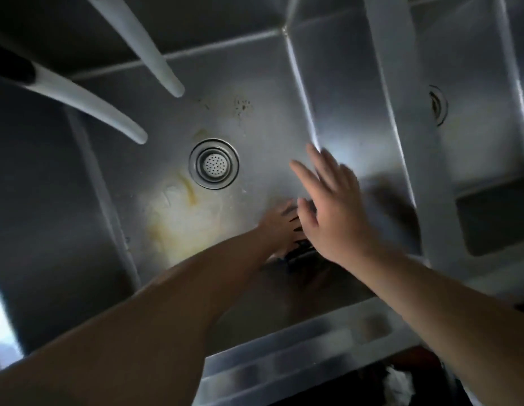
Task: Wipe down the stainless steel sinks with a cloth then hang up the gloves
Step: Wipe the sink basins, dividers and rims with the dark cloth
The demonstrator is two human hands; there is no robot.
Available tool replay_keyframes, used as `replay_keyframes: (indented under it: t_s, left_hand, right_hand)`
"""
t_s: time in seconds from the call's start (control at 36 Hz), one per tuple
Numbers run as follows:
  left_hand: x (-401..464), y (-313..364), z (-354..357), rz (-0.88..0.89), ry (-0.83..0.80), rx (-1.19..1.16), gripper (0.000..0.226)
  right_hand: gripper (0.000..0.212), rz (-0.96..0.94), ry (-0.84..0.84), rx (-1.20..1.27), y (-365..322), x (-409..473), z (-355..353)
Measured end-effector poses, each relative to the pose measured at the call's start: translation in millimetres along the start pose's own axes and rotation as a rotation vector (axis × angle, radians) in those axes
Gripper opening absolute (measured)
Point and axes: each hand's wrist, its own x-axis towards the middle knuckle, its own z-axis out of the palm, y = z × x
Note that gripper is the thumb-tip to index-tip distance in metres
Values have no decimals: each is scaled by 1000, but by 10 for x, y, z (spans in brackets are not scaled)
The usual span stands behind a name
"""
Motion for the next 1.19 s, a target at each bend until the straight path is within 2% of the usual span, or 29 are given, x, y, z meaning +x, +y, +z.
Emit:
replay_keyframes:
  t_s: [0.03, 0.06, 0.08, 0.11, 0.14, 0.19, 0.25, 0.31, 0.39, 0.47, 0.58, 0.67, 0.75, 0.83, 0.94, 1.0, 1.06, 1.14, 1.19]
  left_hand:
    - [-142, -102, 12, 7, -116, 49, 42]
    - [-183, -209, 47, 109, -269, 25, 46]
    - [-219, -284, 150, 215, -330, 96, 51]
    - [-264, -443, 301, 346, -337, 67, 55]
    - [-342, -653, 386, 341, -351, 16, 57]
    - [-451, -1063, 565, 121, -169, -19, 59]
    - [-558, -1489, 650, -67, -77, 77, 61]
    - [-588, -1794, 692, -194, -146, 150, 63]
    - [-573, -1872, 693, -214, -170, 146, 66]
    - [-617, -1579, 766, -284, -86, 23, 64]
    - [-608, -1017, 728, -398, -72, -204, 64]
    - [-505, -568, 664, -346, -72, -332, 68]
    - [-288, -188, 519, -244, -156, -369, 73]
    - [-10, -64, 345, -245, -185, -403, 73]
    - [362, -209, 180, -273, -175, -444, 81]
    - [536, -371, 108, -270, -174, -463, 78]
    - [652, -614, 28, -246, -142, -582, 68]
    - [543, -1000, -73, -286, 76, -845, 59]
    - [271, -1222, -28, -449, 228, -922, 58]
  right_hand:
    - [54, 98, -100, 14, 7, -70, 96]
    - [54, 204, -219, 3, 31, -112, 191]
    - [54, 302, -334, -21, 64, -138, 283]
    - [53, 369, -440, -52, 107, -145, 376]
    - [54, 375, -540, -96, 153, -142, 472]
    - [59, 258, -714, -187, 218, -99, 643]
    - [64, 180, -772, -206, 257, 14, 784]
    - [67, 196, -716, -172, 257, 172, 874]
    - [64, 259, -540, -75, 163, 392, 962]
    - [60, 300, -406, 62, 0, 540, 1031]
    - [53, 400, -365, 250, -191, 622, 1116]
    - [50, 587, -255, 382, -252, 629, 1174]
    - [45, 799, -106, 423, -192, 591, 1223]
    - [43, 927, 43, 476, -44, 538, 1214]
    - [46, 852, 135, 451, 157, 512, 1141]
    - [51, 718, 128, 425, 213, 522, 1100]
    - [52, 527, 122, 439, 221, 569, 1086]
    - [52, 378, 51, 481, 187, 754, 1214]
    - [58, 434, -62, 363, 177, 909, 1424]
